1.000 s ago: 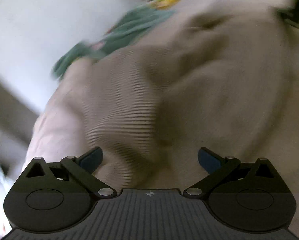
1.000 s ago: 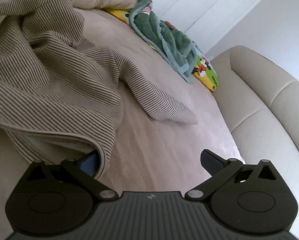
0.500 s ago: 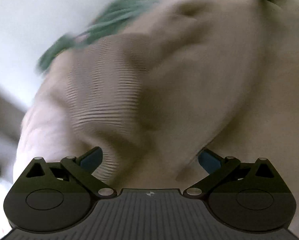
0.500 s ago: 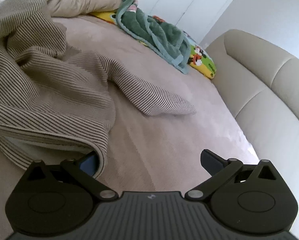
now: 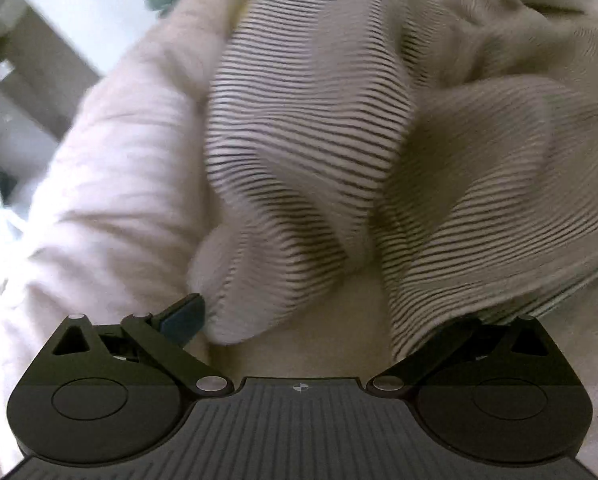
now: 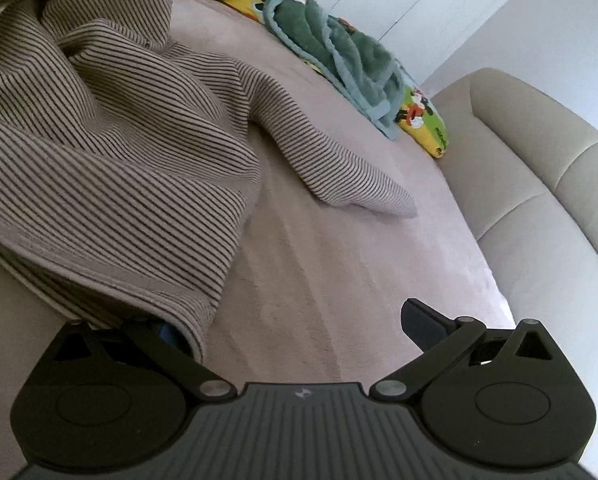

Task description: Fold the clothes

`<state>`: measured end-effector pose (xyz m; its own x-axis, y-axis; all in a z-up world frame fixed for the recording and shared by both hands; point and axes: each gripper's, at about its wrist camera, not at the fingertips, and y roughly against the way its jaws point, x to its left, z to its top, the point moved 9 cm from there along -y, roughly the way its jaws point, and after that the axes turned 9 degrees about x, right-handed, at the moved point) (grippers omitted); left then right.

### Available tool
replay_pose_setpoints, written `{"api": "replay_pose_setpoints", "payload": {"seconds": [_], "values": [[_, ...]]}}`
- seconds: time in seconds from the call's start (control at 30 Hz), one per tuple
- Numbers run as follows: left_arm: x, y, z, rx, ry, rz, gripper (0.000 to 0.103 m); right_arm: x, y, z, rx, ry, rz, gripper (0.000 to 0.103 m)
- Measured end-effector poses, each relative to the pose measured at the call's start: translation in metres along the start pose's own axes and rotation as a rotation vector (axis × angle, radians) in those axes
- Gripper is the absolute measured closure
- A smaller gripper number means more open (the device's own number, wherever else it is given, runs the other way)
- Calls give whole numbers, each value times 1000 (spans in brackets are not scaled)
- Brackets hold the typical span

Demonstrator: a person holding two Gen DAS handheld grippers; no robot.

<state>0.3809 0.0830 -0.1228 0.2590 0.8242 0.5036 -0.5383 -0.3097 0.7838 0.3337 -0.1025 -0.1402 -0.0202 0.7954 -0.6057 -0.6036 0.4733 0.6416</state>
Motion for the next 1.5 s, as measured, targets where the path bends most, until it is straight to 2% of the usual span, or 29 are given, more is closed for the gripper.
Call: {"api": "replay_pose_setpoints", "payload": {"seconds": [0.07, 0.13, 0.2, 0.27, 0.37, 0.43, 0.53, 0.63, 0.77, 0.8, 0.83, 0.93, 1.03, 1.1, 1.17, 1.27, 1.33, 1.37, 1.4, 1.43, 1.5], "values": [[13, 14, 3, 3, 90, 0, 0, -11, 8, -3, -39, 53, 7, 0], [19, 40, 7, -11, 132, -14, 0, -22, 16, -7, -79, 106, 14, 0], [14, 78, 10, -67, 112, -14, 0, -59, 49, -13, -150, 139, -5, 0], [12, 108, 12, -101, 105, -29, 0, -104, 87, -23, -190, 120, -18, 0], [-7, 156, -20, -98, 124, -71, 0, -144, 127, -55, -177, 108, 10, 0], [-32, 170, -37, -51, 114, -76, 0, -139, 141, -96, -114, 130, 90, 0], [-70, 170, -104, 116, 101, -94, 0, -124, 160, -157, -22, 170, 205, 0], [-87, 162, -145, 262, 173, -117, 0, -92, 166, -207, 38, 207, 285, 0], [-103, 159, -154, 316, 180, -95, 0, -69, 161, -234, 123, 175, 407, 0], [-107, 169, -153, 317, 166, -100, 0, -71, 161, -234, 139, 159, 425, 0], [-110, 184, -167, 320, 150, -121, 0, -77, 164, -232, 149, 125, 452, 0], [-118, 220, -185, 277, 165, -256, 0, -97, 182, -221, 165, -6, 631, 0], [-116, 248, -157, 171, 257, -415, 0, -127, 190, -207, 156, -219, 773, 0], [-121, 247, -130, 116, 313, -482, 0, -135, 185, -196, 149, -344, 833, 0], [-134, 232, -106, 100, 347, -528, 0, -126, 163, -178, 165, -468, 875, 0], [-163, 198, -77, 66, 329, -576, 0, -94, 131, -151, 168, -614, 919, 0], [-177, 164, -66, 83, 325, -601, 0, -71, 116, -138, 176, -633, 915, 0], [-182, 149, -67, 112, 325, -612, 0, -60, 109, -132, 176, -633, 902, 0], [-185, 130, -77, 182, 317, -599, 0, -54, 106, -126, 178, -617, 886, 0], [-187, 118, -84, 215, 304, -582, 0, -49, 103, -120, 180, -599, 870, 0], [-183, 120, -91, 181, 242, -596, 0, -42, 106, -105, 153, -535, 835, 0]]}}
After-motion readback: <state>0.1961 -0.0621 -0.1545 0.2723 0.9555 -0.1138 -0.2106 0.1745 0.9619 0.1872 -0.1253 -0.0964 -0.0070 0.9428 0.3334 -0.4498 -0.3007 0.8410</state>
